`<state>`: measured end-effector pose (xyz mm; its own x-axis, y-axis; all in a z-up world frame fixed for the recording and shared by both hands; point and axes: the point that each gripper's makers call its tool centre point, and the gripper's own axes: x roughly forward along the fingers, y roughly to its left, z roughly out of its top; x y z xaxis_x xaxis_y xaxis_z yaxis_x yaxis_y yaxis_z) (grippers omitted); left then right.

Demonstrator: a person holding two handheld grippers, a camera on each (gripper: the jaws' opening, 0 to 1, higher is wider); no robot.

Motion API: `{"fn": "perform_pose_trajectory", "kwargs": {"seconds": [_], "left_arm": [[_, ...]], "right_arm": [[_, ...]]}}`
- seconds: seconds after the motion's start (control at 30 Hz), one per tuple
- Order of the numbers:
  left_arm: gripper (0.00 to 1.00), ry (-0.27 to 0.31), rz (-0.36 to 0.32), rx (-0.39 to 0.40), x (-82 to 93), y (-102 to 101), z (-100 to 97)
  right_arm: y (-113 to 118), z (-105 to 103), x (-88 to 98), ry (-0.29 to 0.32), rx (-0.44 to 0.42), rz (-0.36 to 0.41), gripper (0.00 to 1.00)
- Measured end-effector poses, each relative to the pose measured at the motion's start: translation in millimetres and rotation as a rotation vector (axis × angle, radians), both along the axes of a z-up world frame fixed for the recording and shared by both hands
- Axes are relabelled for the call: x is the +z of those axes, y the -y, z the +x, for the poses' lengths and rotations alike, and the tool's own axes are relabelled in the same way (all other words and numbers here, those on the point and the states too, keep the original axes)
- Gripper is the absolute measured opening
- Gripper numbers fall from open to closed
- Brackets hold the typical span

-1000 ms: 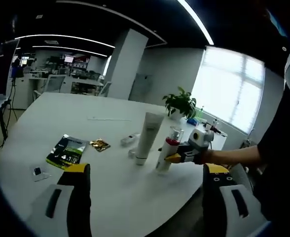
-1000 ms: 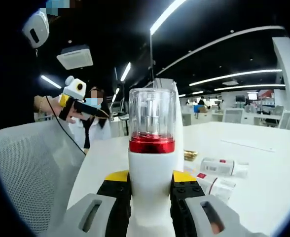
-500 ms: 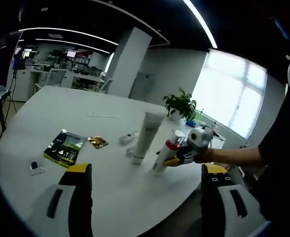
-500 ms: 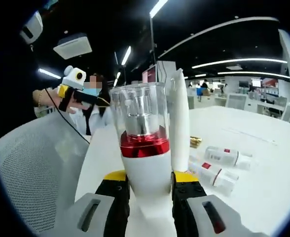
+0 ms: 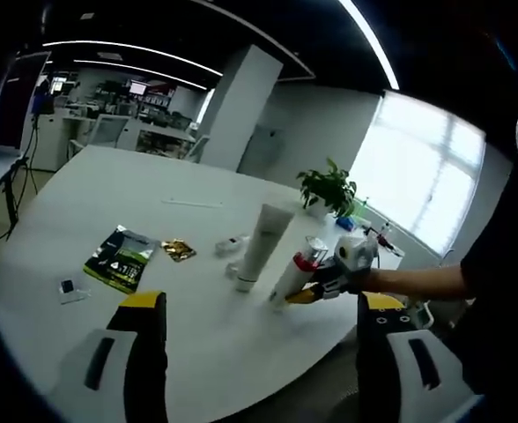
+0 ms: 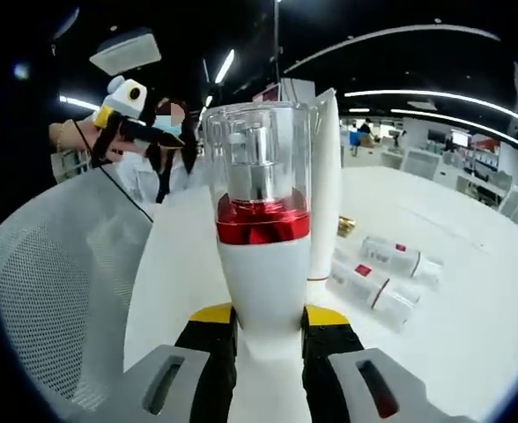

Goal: Arrange the skincare products in the storage area until every visible bottle or jar stands upright without overlapping.

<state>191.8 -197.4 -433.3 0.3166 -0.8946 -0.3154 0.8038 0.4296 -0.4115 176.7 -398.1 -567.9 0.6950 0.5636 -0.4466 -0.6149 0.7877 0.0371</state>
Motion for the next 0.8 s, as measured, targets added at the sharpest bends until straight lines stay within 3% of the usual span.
{"fn": "perform_pose_trajectory", "kwargs": {"seconds": [0.8], "left_arm": [[0.8, -0.025, 0.029, 0.011, -7.7, 12, 0.4]], "right_arm": [[25, 44, 0.7, 0.007, 0.104, -0.03, 0.18]]}}
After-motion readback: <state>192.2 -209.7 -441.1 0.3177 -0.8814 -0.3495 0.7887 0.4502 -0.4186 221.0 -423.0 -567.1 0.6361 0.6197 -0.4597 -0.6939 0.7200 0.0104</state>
